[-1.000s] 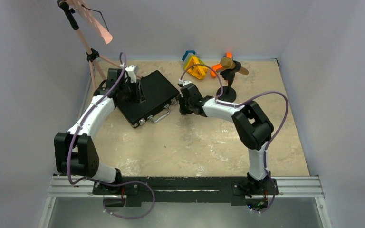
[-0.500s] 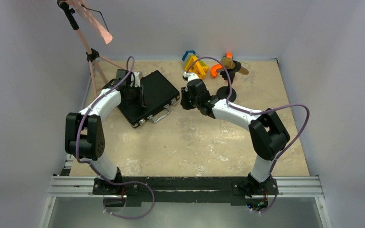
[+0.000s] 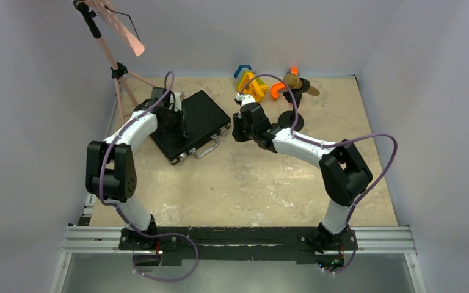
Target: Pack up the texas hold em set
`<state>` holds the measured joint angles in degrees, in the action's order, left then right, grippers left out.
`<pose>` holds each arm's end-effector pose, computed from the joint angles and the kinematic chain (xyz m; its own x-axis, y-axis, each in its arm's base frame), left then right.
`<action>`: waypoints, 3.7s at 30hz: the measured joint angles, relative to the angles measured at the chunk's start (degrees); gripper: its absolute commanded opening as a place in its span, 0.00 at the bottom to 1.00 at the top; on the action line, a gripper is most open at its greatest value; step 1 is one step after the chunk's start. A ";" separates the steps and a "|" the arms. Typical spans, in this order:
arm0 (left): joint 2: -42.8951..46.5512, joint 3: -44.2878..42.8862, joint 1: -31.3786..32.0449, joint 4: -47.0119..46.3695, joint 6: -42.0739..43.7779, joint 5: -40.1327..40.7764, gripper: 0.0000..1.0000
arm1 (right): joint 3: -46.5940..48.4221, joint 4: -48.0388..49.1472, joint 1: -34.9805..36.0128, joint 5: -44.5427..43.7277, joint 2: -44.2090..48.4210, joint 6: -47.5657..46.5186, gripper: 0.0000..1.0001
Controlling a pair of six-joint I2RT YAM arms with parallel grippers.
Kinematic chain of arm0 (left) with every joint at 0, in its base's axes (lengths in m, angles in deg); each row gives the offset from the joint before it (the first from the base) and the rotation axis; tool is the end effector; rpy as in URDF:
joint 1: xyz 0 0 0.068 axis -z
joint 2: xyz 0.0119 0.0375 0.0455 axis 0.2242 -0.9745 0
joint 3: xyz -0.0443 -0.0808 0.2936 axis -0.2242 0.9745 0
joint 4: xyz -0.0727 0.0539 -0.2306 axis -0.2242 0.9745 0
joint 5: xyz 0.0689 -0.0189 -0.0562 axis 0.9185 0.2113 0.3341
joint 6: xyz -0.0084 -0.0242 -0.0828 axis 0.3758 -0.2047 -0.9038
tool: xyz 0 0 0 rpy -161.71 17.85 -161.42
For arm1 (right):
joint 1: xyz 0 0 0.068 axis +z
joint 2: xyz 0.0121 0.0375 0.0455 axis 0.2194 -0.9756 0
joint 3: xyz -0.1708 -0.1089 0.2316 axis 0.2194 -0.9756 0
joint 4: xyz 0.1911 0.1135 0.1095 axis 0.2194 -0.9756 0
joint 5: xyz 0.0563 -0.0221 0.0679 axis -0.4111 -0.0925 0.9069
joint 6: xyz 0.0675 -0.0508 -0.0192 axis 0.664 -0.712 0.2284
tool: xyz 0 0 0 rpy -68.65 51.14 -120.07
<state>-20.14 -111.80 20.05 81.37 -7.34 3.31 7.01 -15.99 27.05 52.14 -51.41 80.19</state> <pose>0.3647 -0.0629 0.2293 -0.8913 -0.1085 -0.4403 0.0342 0.9521 -0.3040 0.3367 0.2711 0.2500 -0.6315 -0.0401 -0.7743 -0.3724 0.8916 0.2575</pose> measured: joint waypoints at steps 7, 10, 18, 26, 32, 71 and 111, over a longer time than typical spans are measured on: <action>-1.36 -2.03 2.03 1.51 0.31 3.34 0.30 | -0.59 0.79 0.00 0.02 0.00 0.46 0.21; -2.10 -3.13 3.28 2.38 0.59 5.68 0.30 | -1.44 1.75 0.00 0.02 0.00 0.96 0.21; -3.08 -4.81 6.21 3.19 1.55 10.40 0.30 | -2.93 3.28 0.00 0.04 0.00 1.84 0.21; 3.69 0.55 6.19 1.86 1.57 9.20 0.45 | -3.02 3.76 0.02 0.13 0.00 2.23 0.26; 19.50 3.23 6.19 -0.44 1.57 8.00 0.56 | -3.23 4.39 0.26 0.44 0.39 2.45 0.32; 49.86 17.00 4.92 6.10 2.01 14.71 0.86 | 17.62 18.08 10.78 28.76 -22.36 9.90 0.11; 49.86 17.03 4.92 6.10 2.03 14.71 0.86 | 12.87 17.81 12.90 22.12 -27.06 8.41 0.07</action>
<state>29.72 -94.77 24.97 87.47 -5.31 18.02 19.89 1.83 39.94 74.26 -78.47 88.60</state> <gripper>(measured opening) 0.861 0.071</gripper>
